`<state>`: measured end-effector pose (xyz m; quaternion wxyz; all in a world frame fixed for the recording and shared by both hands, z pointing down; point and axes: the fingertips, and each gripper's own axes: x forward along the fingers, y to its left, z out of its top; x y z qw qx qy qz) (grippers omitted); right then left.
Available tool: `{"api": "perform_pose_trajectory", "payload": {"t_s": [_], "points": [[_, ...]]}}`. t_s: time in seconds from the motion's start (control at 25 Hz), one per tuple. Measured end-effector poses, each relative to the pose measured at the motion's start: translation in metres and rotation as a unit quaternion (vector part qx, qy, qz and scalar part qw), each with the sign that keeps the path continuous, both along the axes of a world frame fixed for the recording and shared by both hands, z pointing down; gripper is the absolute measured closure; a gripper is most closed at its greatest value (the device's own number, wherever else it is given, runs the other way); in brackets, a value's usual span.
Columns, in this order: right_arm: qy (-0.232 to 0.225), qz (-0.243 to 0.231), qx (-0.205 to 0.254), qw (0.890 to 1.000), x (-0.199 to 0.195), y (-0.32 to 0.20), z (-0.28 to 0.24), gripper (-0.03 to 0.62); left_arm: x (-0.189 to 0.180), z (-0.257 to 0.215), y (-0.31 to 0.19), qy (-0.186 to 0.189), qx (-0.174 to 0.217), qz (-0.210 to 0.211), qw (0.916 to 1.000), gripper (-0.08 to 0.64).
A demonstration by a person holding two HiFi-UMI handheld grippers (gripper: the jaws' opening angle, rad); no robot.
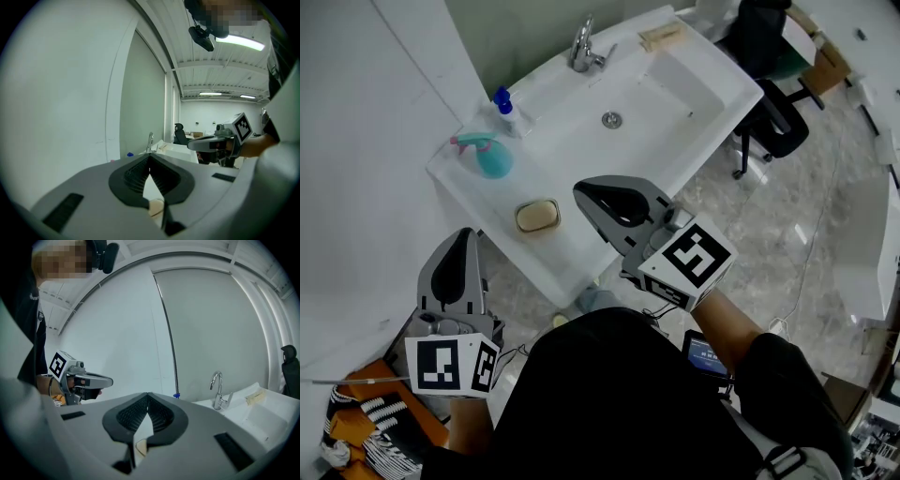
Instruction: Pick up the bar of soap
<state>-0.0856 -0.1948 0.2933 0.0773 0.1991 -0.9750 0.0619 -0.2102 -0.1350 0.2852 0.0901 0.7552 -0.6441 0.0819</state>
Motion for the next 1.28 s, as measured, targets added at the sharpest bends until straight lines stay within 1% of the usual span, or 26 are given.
{"api": "perform_pose_trajectory", "payload": {"t_s": [0.2, 0.28, 0.4, 0.6, 0.76, 0.96, 1.08, 1.2, 1.28], "points": [[-0.005, -0.011, 0.001, 1.000, 0.001, -0.023, 0.001, 0.584, 0.009, 0.004, -0.023, -0.010, -0.006, 0.009, 0.9999, 0.554], [-0.004, -0.018, 0.002, 1.000, 0.003, -0.030, 0.001, 0.584, 0.015, 0.008, -0.031, -0.016, -0.011, 0.018, 0.9997, 0.554], [-0.003, -0.016, 0.002, 1.000, 0.007, -0.044, 0.005, 0.584, 0.021, 0.016, -0.041, -0.021, -0.022, 0.026, 0.9992, 0.554], [-0.002, -0.024, -0.007, 1.000, 0.010, -0.062, 0.011, 0.584, 0.027, 0.022, -0.055, -0.026, -0.032, 0.027, 0.9988, 0.554], [-0.004, -0.030, -0.012, 0.999, 0.004, -0.066, 0.017, 0.584, 0.026, 0.026, -0.058, -0.026, -0.034, 0.024, 0.9988, 0.554], [-0.001, -0.037, -0.008, 0.999, -0.008, -0.068, 0.018, 0.584, 0.016, 0.032, -0.058, -0.021, -0.038, 0.024, 0.9988, 0.554], [0.001, -0.036, -0.005, 0.999, -0.014, -0.069, 0.017, 0.584, 0.011, 0.039, -0.062, -0.025, -0.051, 0.038, 0.9977, 0.554], [0.006, -0.032, -0.005, 0.999, -0.017, -0.072, 0.020, 0.584, 0.010, 0.047, -0.067, -0.032, -0.064, 0.066, 0.9953, 0.554], [0.010, -0.030, -0.005, 0.999, -0.018, -0.074, 0.023, 0.584, 0.012, 0.056, -0.072, -0.043, -0.073, 0.087, 0.9925, 0.554]]}}
